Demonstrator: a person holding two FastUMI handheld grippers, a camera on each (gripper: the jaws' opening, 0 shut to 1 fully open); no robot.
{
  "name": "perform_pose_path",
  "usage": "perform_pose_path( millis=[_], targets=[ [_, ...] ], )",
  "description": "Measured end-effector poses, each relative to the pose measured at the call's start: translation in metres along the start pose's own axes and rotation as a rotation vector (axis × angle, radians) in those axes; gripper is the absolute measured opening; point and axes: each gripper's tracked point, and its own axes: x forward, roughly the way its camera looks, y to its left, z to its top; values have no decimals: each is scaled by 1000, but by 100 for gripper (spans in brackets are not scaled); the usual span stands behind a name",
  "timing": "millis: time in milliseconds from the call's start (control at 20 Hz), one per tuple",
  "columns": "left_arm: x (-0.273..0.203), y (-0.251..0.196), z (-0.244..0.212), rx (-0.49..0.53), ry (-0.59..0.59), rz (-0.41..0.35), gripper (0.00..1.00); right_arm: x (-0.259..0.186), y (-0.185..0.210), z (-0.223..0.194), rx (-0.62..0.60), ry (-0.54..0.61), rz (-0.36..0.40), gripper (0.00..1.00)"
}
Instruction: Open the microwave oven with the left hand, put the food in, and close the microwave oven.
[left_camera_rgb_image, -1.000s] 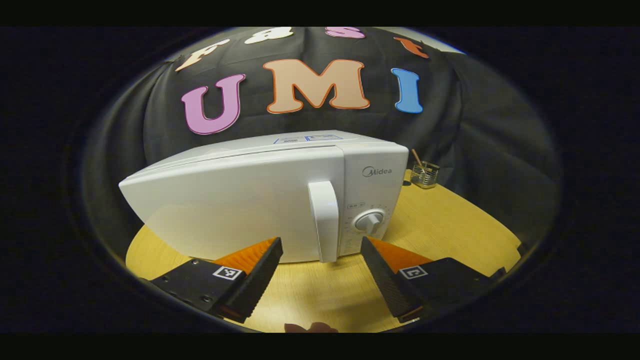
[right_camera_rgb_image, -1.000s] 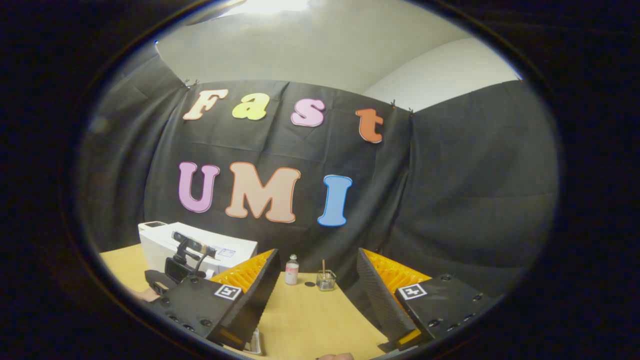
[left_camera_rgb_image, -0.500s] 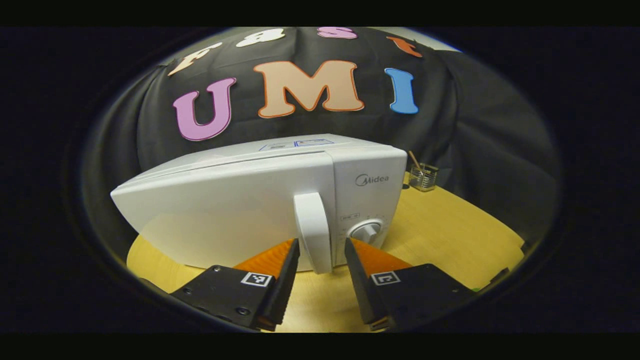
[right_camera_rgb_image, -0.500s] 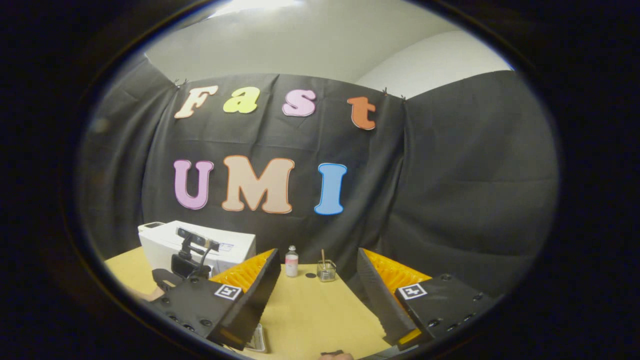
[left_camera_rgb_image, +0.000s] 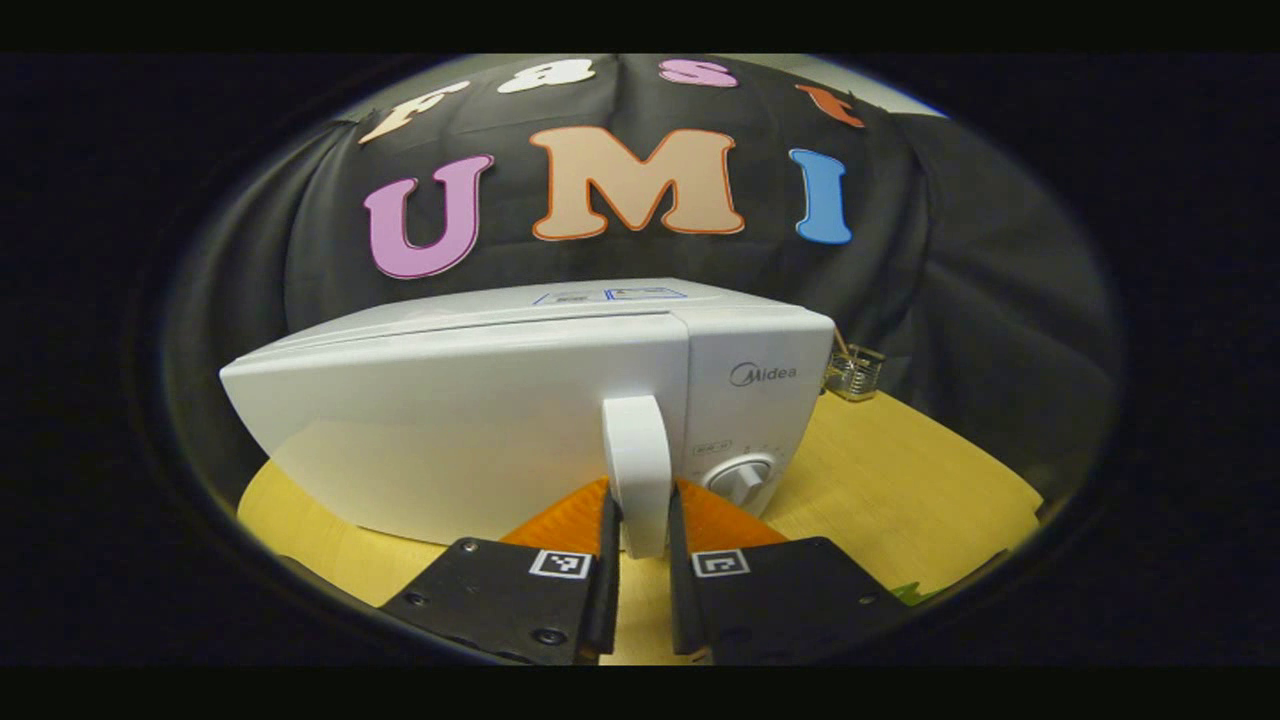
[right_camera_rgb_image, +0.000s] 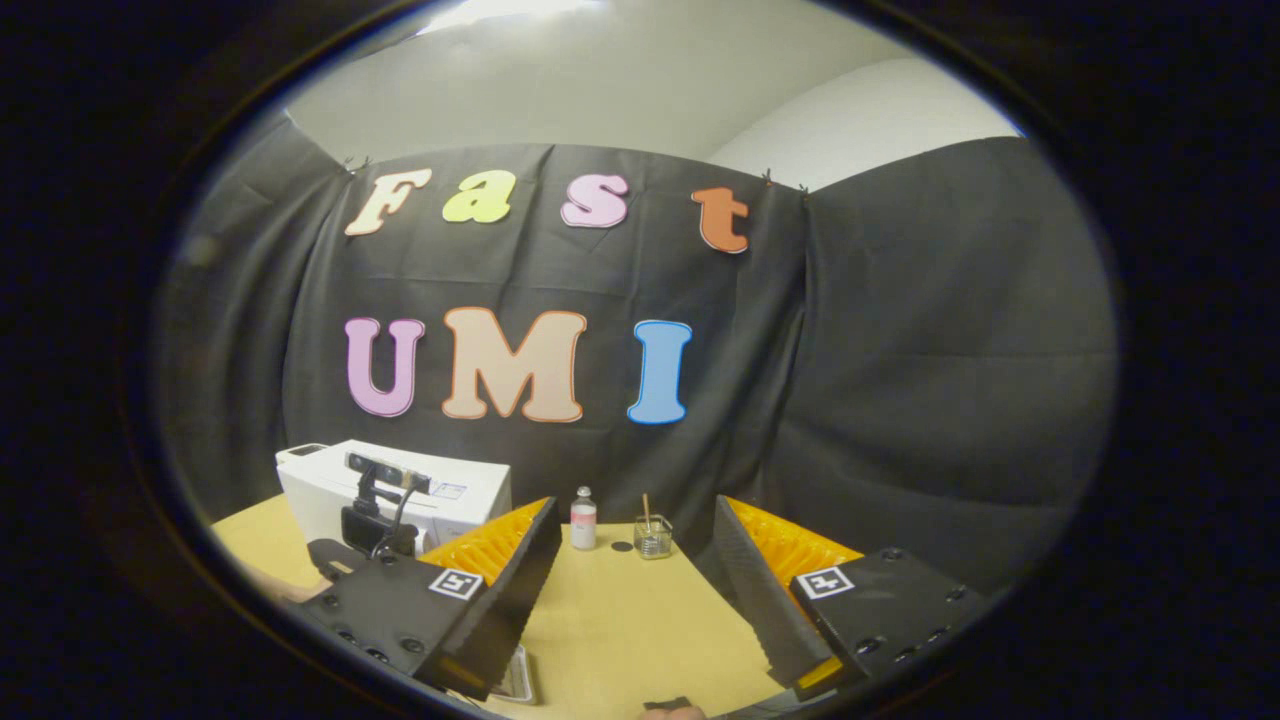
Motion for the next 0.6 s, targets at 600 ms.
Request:
perform_pose_path(
  millis=[600],
  targets=[
    [-3,-1,2,11,27,-35,7,-1,18,-2,10,-3,50,97]
  ],
)
